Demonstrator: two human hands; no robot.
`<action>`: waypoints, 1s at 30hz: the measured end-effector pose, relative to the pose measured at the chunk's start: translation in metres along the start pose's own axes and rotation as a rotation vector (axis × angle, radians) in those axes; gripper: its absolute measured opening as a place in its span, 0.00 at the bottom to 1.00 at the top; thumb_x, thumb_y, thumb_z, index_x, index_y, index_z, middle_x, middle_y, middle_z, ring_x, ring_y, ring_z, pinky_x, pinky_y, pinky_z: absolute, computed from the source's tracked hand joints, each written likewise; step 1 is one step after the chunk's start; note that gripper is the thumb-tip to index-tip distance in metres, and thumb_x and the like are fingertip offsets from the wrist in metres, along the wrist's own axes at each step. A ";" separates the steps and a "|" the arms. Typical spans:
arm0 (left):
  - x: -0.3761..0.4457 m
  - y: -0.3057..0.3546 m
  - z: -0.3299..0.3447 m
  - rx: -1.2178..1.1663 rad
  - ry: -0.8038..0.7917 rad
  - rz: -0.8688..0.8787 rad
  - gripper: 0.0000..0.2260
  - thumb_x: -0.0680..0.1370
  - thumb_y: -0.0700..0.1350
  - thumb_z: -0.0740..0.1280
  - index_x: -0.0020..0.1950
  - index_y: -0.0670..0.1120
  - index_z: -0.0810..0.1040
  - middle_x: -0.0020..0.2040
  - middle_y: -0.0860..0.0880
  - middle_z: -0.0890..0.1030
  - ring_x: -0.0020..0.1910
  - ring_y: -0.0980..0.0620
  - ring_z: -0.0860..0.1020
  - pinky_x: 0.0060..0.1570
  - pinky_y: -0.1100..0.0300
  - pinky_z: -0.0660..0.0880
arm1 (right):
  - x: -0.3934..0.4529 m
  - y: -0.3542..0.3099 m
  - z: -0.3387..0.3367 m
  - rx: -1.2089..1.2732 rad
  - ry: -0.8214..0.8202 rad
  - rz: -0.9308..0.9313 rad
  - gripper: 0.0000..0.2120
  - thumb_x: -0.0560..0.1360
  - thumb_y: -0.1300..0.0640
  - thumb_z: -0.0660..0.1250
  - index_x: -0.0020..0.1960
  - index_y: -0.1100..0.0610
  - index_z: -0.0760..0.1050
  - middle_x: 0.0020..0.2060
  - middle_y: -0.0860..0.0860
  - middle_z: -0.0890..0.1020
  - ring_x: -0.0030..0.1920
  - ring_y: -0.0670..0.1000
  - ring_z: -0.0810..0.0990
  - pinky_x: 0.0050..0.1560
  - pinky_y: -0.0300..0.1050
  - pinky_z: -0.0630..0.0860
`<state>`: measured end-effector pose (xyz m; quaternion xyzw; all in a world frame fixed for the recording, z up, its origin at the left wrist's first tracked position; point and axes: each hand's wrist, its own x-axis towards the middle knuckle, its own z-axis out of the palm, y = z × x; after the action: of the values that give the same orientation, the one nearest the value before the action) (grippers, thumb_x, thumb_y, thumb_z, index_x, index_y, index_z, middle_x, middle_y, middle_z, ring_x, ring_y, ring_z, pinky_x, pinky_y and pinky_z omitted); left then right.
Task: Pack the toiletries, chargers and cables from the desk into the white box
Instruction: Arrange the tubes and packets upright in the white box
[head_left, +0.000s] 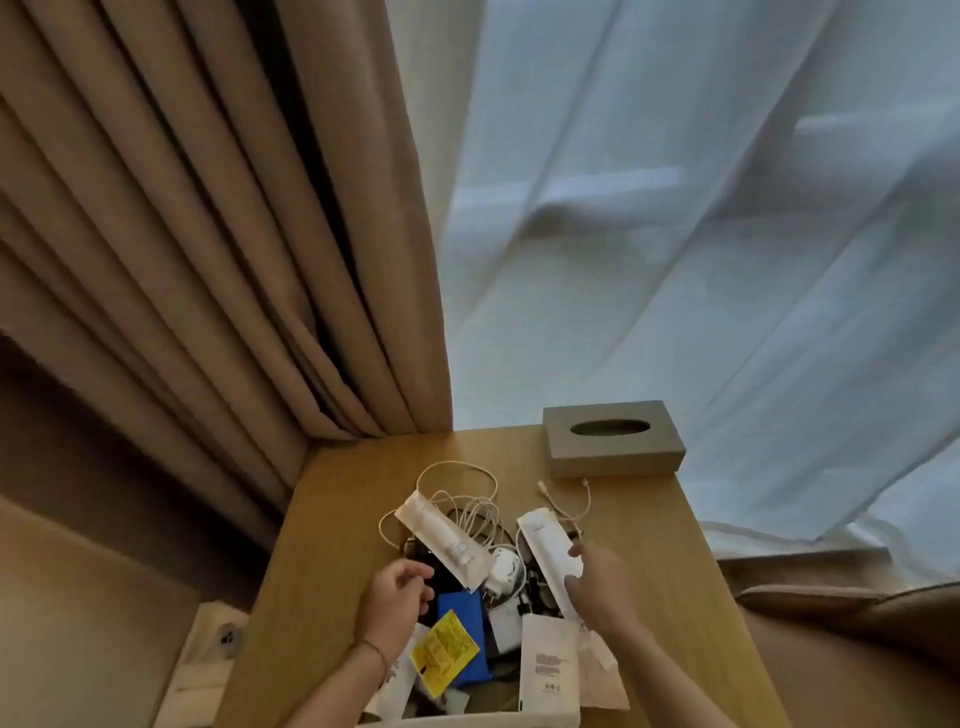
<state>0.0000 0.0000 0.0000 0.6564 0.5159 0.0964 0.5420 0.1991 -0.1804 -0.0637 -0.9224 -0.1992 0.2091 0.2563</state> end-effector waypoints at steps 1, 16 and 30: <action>0.006 -0.001 0.004 0.033 0.008 0.026 0.12 0.80 0.34 0.61 0.47 0.45 0.82 0.37 0.44 0.83 0.34 0.49 0.79 0.34 0.56 0.76 | 0.006 0.002 0.003 -0.062 -0.013 -0.011 0.21 0.74 0.54 0.71 0.66 0.48 0.73 0.60 0.48 0.79 0.57 0.50 0.78 0.54 0.47 0.79; 0.052 0.007 0.027 0.935 -0.111 0.453 0.25 0.75 0.30 0.61 0.68 0.52 0.74 0.61 0.48 0.75 0.58 0.48 0.74 0.46 0.60 0.73 | 0.021 0.002 0.005 0.214 -0.040 0.004 0.16 0.72 0.63 0.70 0.59 0.55 0.76 0.49 0.51 0.81 0.44 0.49 0.79 0.34 0.40 0.75; 0.101 0.025 0.043 1.573 -0.202 0.981 0.19 0.71 0.37 0.69 0.59 0.48 0.73 0.58 0.47 0.79 0.57 0.46 0.74 0.54 0.52 0.74 | -0.029 -0.042 -0.047 0.851 -0.403 0.069 0.14 0.76 0.60 0.68 0.59 0.48 0.75 0.44 0.50 0.88 0.48 0.55 0.85 0.43 0.50 0.77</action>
<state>0.0891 0.0559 -0.0406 0.9846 0.0483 -0.1201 -0.1172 0.1867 -0.1790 0.0046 -0.6825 -0.1108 0.4554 0.5608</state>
